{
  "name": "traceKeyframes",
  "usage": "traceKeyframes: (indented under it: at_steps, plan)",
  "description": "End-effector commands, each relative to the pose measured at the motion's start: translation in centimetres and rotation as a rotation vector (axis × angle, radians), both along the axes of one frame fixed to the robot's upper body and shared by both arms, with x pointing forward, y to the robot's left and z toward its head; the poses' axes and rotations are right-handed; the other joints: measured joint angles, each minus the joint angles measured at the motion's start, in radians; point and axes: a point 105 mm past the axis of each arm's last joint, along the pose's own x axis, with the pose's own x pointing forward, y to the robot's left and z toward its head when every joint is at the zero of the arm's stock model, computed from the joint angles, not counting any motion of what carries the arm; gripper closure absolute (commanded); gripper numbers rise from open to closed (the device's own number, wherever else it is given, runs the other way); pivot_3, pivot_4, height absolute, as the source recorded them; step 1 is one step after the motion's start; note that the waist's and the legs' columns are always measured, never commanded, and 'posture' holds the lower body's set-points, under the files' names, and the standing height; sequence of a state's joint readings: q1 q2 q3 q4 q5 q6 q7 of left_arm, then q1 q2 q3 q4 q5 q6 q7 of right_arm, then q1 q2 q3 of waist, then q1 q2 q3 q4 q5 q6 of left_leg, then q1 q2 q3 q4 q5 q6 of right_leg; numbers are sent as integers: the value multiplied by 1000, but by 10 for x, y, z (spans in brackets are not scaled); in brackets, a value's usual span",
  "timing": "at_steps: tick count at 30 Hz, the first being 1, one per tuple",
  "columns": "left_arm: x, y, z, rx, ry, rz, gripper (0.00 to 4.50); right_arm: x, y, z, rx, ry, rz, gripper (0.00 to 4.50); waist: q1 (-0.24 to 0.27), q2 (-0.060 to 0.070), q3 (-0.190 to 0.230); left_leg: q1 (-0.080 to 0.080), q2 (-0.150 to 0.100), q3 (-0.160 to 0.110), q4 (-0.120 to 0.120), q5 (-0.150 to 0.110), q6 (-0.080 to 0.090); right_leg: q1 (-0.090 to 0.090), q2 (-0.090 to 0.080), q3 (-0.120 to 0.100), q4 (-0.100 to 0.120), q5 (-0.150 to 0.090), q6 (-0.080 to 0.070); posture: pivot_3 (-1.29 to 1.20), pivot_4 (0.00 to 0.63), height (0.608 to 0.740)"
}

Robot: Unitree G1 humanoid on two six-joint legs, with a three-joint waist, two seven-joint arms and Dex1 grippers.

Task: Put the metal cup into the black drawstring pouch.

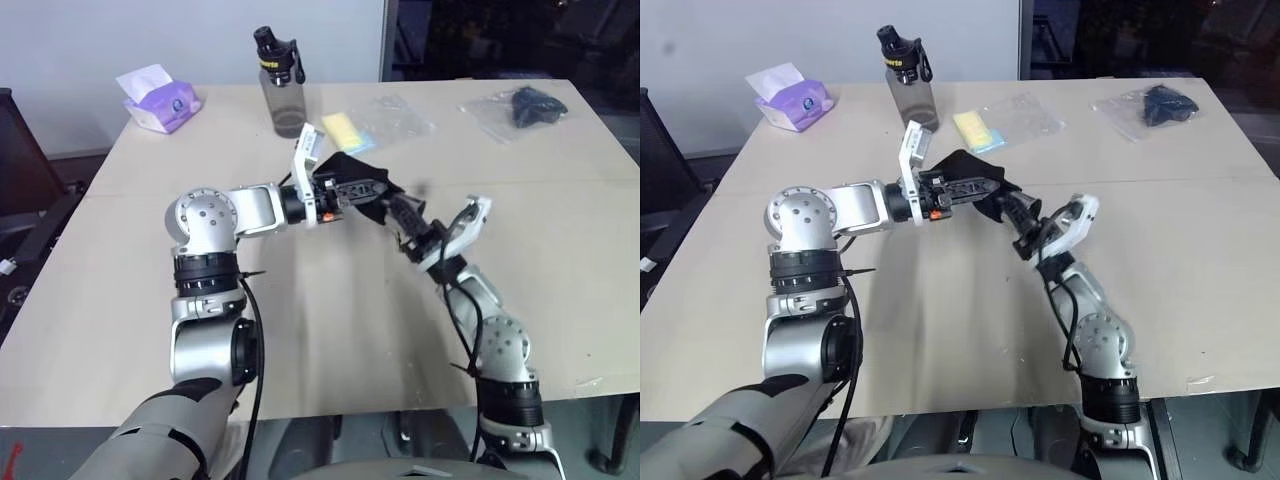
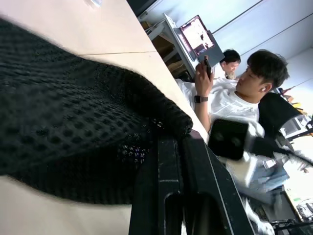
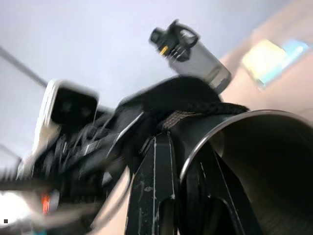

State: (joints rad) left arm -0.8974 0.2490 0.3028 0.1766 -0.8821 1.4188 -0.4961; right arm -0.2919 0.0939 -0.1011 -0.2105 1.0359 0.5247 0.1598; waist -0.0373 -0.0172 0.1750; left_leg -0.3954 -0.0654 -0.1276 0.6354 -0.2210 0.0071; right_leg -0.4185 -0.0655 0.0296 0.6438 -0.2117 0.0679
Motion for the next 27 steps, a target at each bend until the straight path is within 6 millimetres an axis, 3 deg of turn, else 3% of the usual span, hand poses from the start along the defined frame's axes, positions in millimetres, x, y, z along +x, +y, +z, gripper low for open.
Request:
traceKeyframes:
  at_steps: [1,7,11,19,27]
  plan:
    - [-6,-3,11,-13,-49,-26,4468,-2,12,10,107,9,56,4500,-2,0,0,0,0,0,0,0,0,0,0,0,0,0,0,0,150,740]
    - [-5,-4,15,-31,-54,-23,4468,0,40,-23,-578,-225,4,4500,-4,0,0,0,-1,3,-1,0,0,-1,1,1,0,0,0,0,150,740]
    - [-7,-5,15,-38,-51,-25,4468,3,53,-30,-917,-482,-54,4500,-4,0,0,0,-1,6,-1,2,-3,-1,1,1,0,0,0,0,150,740]
    - [-9,-10,14,-51,-50,-34,4468,20,57,-50,-1576,-1038,-133,4500,-4,-1,0,0,-1,7,0,3,-5,-1,1,1,0,0,0,0,150,740]
    - [-9,-10,15,-51,-48,-38,4468,30,51,-63,-1761,-1192,-125,4500,-4,-1,0,0,0,6,0,4,-7,-1,1,2,0,0,0,0,150,740]
